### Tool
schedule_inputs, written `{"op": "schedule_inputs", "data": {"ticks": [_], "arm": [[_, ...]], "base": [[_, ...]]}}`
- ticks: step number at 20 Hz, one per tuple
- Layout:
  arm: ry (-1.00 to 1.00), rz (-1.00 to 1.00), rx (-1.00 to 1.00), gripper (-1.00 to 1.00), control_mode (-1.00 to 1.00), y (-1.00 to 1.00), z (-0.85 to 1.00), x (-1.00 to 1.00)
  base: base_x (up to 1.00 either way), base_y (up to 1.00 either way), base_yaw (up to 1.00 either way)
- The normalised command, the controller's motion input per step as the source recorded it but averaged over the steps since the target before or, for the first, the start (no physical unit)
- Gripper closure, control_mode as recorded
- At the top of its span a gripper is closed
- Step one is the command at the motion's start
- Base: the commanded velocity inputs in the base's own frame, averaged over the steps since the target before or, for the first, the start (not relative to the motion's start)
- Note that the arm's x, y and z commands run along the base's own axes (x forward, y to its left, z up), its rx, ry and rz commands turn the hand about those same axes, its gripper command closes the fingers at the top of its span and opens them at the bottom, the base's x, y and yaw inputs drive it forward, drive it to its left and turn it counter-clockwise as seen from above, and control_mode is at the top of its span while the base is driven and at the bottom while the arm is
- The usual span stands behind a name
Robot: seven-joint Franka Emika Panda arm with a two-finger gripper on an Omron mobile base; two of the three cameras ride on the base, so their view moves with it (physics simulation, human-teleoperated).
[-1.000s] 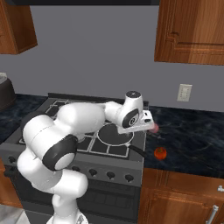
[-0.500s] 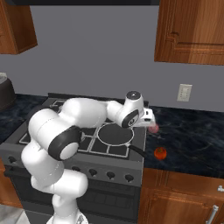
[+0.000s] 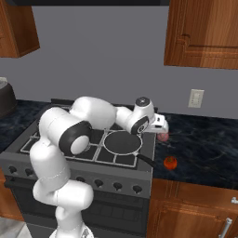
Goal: Place the pan on the front right burner on the stove. Then place the tomato and the onion in the pan and turn on the front right burner.
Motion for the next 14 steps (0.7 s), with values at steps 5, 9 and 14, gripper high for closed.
{"op": "schedule_inputs", "data": {"ticks": [5, 9, 14], "arm": [[0.0, -0.07, 0.03, -1.0, -1.0, -0.19, -0.07, 0.33], [0.0, -0.04, 0.1, -1.0, -1.0, -0.23, -0.18, 0.3], [0.0, -0.04, 0.09, -1.0, -1.0, -0.22, -0.25, 0.26]], "base": [[0.0, 0.0, 0.0], [0.0, 0.0, 0.0], [0.0, 0.0, 0.0]]}}
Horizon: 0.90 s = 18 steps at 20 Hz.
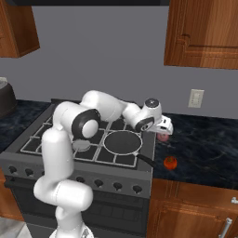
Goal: Place the pan on the front right burner on the stove. Then place the tomato and the onion in the pan and turn on the front right burner.
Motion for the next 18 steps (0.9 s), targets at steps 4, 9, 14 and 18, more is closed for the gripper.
{"op": "schedule_inputs", "data": {"ticks": [4, 9, 14, 18], "arm": [[0.0, -0.04, 0.04, -1.0, -1.0, -0.23, -0.22, 0.22], [0.0, -0.04, 0.01, -1.0, -1.0, -0.19, -0.18, 0.29], [0.0, -0.02, 0.01, -1.0, -1.0, -0.12, -0.19, 0.35], [0.02, -0.01, 0.04, -1.0, -1.0, -0.02, -0.26, 0.32]], "base": [[0.0, 0.0, 0.0], [0.0, 0.0, 0.0], [0.0, 0.0, 0.0], [0.0, 0.0, 0.0]]}}
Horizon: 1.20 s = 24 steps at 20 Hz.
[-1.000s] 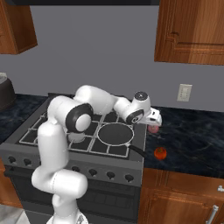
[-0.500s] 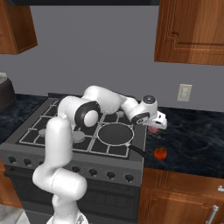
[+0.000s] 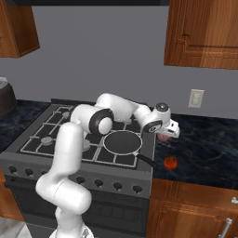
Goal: Place the pan on the front right burner on the stove. Then place the tomato and the onion in the pan and turn on the front right burner.
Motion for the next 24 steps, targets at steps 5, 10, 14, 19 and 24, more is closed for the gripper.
{"op": "schedule_inputs", "data": {"ticks": [5, 10, 14, 19, 24], "arm": [[0.07, -0.02, 0.05, -1.0, -1.0, 0.0, -0.36, 0.2], [0.14, -0.07, 0.02, 1.0, -1.0, 0.0, -0.33, 0.02], [0.03, -0.09, 0.0, 1.0, -1.0, 0.0, -0.06, 0.0], [0.0, -0.07, 0.0, 1.0, -1.0, 0.0, 0.09, -0.12], [-0.01, -0.05, 0.0, 1.0, -1.0, 0.27, 0.09, -0.41]], "base": [[0.0, 0.0, 0.0], [0.0, 0.0, 0.0], [0.0, 0.0, 0.0], [0.0, 0.0, 0.0], [0.0, 0.0, 0.0]]}}
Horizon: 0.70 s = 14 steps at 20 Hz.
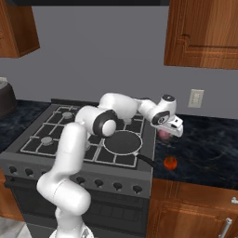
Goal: Place the pan on the front right burner on the stove. Then place the tomato and the onion in the pan and turn on the front right burner.
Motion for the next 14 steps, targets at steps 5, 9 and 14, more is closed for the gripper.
{"op": "schedule_inputs", "data": {"ticks": [5, 9, 14], "arm": [[-0.03, -0.04, 0.0, 1.0, -1.0, 0.62, 0.23, -0.57], [-0.09, -0.03, 0.0, 1.0, -1.0, 0.64, 0.44, -0.45], [-0.12, -0.02, -0.02, 1.0, -1.0, 0.57, 0.54, -0.31]], "base": [[0.0, 0.0, 0.0], [0.0, 0.0, 0.0], [0.0, 0.0, 0.0]]}}
